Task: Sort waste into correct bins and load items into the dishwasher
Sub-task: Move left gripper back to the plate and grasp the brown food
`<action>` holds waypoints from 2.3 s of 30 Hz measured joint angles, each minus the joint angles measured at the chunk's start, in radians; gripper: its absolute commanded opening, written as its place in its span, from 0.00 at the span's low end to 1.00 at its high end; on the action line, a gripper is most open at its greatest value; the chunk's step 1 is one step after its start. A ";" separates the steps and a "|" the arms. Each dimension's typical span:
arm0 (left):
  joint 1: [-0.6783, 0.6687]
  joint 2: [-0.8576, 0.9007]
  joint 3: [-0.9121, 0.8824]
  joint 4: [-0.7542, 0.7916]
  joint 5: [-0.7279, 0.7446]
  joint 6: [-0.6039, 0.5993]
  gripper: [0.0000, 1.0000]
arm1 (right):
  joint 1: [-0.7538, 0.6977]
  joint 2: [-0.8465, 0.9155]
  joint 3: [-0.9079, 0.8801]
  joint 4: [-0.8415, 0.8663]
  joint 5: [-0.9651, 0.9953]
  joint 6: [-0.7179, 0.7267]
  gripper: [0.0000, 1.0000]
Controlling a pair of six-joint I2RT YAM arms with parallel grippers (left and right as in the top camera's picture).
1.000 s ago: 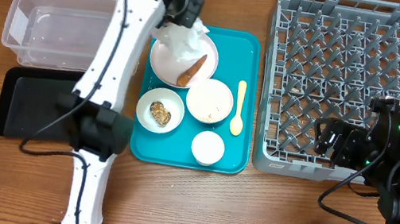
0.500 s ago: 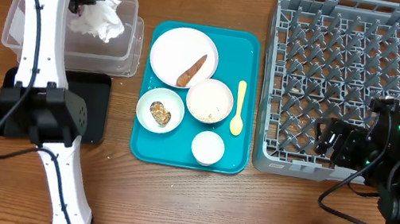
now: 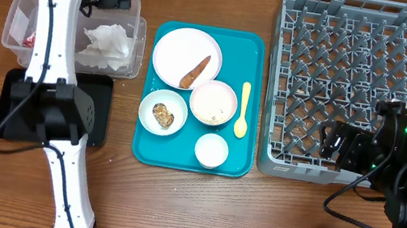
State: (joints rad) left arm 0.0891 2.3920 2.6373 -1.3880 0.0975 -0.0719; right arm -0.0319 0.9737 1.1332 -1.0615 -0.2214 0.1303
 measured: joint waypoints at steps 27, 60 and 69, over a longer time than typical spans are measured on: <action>-0.367 0.196 -0.023 -0.122 0.104 0.241 0.68 | 0.000 0.001 0.000 -0.009 0.000 0.000 1.00; -0.391 0.317 -0.023 -0.090 -0.005 0.246 0.46 | 0.000 0.074 0.000 -0.010 0.000 0.000 1.00; -0.391 0.323 -0.023 -0.089 -0.020 0.230 0.04 | 0.000 0.074 0.000 -0.009 0.000 0.000 1.00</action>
State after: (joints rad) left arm -0.3016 2.7155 2.6148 -1.4773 0.0776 0.1581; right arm -0.0322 1.0473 1.1332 -1.0706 -0.2218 0.1307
